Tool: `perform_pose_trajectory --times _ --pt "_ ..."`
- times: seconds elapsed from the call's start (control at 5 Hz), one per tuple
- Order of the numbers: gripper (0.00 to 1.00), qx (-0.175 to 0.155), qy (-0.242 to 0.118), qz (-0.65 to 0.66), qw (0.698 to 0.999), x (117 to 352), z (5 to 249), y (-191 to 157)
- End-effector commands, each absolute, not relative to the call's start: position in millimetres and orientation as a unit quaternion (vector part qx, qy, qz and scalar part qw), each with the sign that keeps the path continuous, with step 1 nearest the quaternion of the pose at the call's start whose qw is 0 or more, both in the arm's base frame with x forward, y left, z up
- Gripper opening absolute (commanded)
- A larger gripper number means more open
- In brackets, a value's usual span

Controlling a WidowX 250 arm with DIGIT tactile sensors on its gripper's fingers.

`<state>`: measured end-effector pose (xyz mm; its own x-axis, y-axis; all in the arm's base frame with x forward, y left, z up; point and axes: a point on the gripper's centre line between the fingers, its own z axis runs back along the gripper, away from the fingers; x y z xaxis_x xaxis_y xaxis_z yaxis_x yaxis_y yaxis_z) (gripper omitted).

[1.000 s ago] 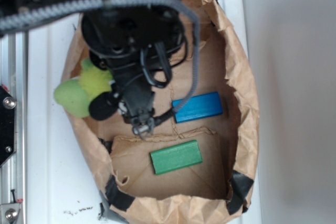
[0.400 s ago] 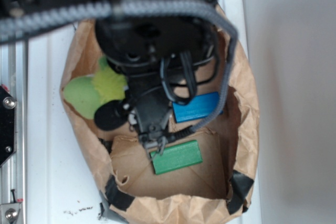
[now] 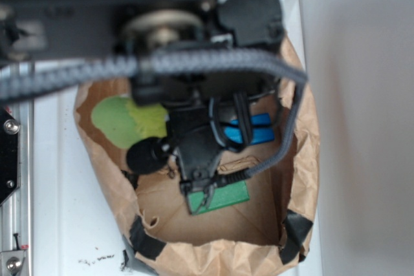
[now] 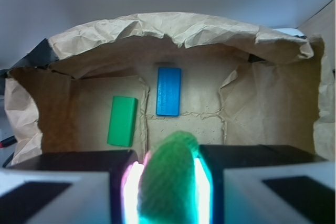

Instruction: Grab the green animal.

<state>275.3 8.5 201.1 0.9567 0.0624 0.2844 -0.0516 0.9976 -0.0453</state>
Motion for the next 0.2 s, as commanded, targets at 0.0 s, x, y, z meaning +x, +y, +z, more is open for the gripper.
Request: perform_pose_trajectory --times 0.0 --pt "0.00 -0.027 -0.169 0.043 0.984 273.3 212.2 9.0"
